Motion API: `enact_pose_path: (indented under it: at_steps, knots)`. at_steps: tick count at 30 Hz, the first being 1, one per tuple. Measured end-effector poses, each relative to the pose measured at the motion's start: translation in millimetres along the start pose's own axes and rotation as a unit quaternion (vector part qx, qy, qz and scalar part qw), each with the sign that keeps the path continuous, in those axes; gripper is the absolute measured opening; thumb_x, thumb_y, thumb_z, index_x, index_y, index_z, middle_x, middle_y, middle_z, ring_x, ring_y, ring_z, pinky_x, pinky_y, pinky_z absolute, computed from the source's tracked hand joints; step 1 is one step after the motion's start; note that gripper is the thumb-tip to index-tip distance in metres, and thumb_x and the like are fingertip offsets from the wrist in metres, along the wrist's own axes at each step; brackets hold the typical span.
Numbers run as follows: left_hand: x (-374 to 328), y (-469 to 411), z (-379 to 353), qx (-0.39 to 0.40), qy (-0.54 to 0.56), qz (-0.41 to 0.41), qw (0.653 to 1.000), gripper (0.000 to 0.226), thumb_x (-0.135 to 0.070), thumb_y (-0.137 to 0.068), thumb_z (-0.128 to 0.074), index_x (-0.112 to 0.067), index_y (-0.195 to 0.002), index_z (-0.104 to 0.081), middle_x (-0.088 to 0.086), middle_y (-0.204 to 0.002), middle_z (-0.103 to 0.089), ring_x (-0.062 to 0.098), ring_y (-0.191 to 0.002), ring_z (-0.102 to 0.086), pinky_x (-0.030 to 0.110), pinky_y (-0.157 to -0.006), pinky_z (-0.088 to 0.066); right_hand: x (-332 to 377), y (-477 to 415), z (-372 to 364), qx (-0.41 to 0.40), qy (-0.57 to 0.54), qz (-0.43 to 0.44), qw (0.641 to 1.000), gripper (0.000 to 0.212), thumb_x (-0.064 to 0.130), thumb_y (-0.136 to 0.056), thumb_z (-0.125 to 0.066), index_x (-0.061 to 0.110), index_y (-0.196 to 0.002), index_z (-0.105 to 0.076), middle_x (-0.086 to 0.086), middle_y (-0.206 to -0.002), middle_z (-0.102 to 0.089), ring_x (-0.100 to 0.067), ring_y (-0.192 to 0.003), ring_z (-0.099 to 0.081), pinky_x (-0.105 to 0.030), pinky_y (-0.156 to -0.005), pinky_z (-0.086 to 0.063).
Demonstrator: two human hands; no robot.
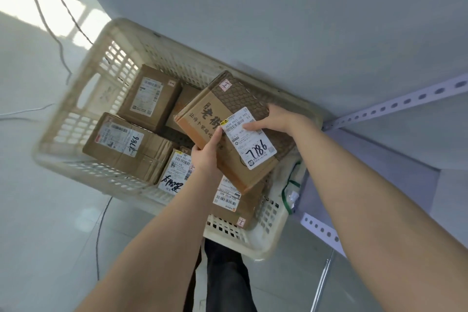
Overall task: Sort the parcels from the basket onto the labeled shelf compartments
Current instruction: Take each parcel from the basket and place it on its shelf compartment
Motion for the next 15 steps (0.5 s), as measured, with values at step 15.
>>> enact_pose_path:
  at_steps: [15]
  knots:
    - [-98,129,38,0.225,-0.227,-0.165,0.933,0.116,-0.055,-0.039,-0.092,-0.022,-0.138,-0.041,0.000,-0.118,-0.066,0.021,-0.104,-0.066,0.047,-0.094,-0.052,21,186,-59,-0.113,-0.334,0.022,0.936,0.097,0.062,-0.041,-0.090,0.018,-0.123,-0.063,-0.003,-0.109,-0.074,-0.026,-0.102,-0.070,-0.048,-0.099,-0.050]
Point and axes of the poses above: each hand's wrist, its own y-axis away from the middle knuckle, its own z-axis out of the back of the hand, x = y × z, the point moved 5 cm from there along -y, towards the middle knuckle
